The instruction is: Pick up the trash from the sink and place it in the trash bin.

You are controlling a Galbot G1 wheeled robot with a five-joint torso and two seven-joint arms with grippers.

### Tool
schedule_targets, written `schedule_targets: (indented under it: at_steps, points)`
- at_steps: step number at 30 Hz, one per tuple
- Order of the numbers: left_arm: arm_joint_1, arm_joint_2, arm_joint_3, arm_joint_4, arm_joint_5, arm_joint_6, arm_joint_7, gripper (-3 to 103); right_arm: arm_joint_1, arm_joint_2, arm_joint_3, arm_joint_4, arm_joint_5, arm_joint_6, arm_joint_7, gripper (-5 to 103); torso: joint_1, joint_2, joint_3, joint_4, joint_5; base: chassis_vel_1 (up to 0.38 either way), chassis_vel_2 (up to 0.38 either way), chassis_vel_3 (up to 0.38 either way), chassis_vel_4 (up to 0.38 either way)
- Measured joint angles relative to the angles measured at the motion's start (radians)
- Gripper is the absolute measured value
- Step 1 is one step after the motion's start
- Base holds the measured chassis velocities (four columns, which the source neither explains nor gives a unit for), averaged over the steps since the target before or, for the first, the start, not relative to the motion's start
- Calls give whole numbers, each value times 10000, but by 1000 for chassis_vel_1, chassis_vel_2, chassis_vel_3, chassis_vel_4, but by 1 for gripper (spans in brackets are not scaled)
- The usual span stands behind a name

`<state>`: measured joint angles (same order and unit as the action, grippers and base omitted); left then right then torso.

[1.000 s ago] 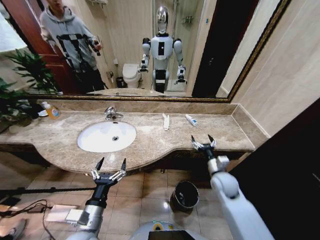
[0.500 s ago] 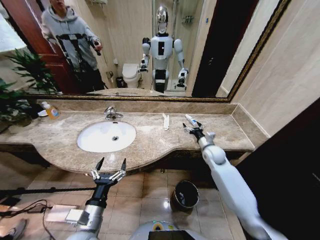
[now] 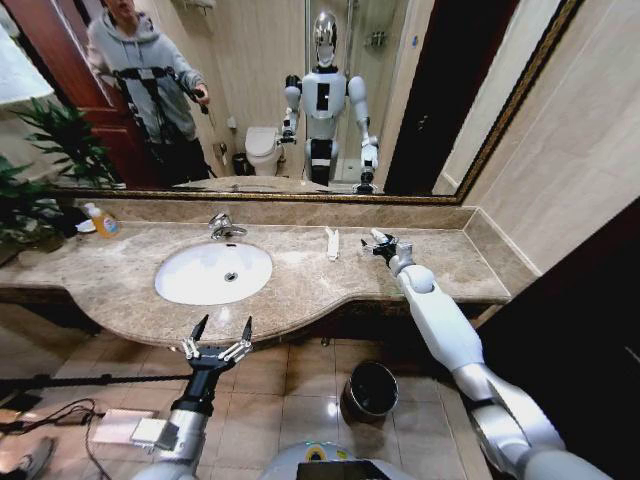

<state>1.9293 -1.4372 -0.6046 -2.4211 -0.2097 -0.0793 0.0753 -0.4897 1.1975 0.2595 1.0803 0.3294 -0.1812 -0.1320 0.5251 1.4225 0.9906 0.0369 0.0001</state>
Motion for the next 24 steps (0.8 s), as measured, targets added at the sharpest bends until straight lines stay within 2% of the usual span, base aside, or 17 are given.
schedule_targets:
  at_steps: [3,7,17,18,20,22,24]
  points:
    - [0,0,0,0,0,0,0,100,-33,-98,233,-129,50,21,-24,100,0,0,0,2,2,0,0,0,0]
    - [0,0,0,0,0,0,0,100,-160,-318,552,-263,95,59,-6,100,-1,1,-1,-7,-1,0,0,0,0]
    - [0,0,0,0,0,0,0,100,89,-89,452,-862,132,159,-82,100,-1,1,-1,-1,-1,0,0,0,0]
    - [0,0,0,0,0,0,0,100,147,-44,440,-947,121,198,-84,102,-1,1,-1,-1,0,0,0,0,0]
    - [0,0,0,0,0,0,0,100,236,12,438,-1048,117,265,-77,95,-1,1,-1,-1,-2,0,0,0,0]
    - [0,0,0,0,0,0,0,100,253,28,437,-1062,118,279,-69,95,-1,1,-1,-1,-2,0,0,0,0]
    - [0,0,0,0,0,0,0,100,259,42,437,-1063,123,293,-54,85,0,1,-1,-1,-1,0,0,0,0]
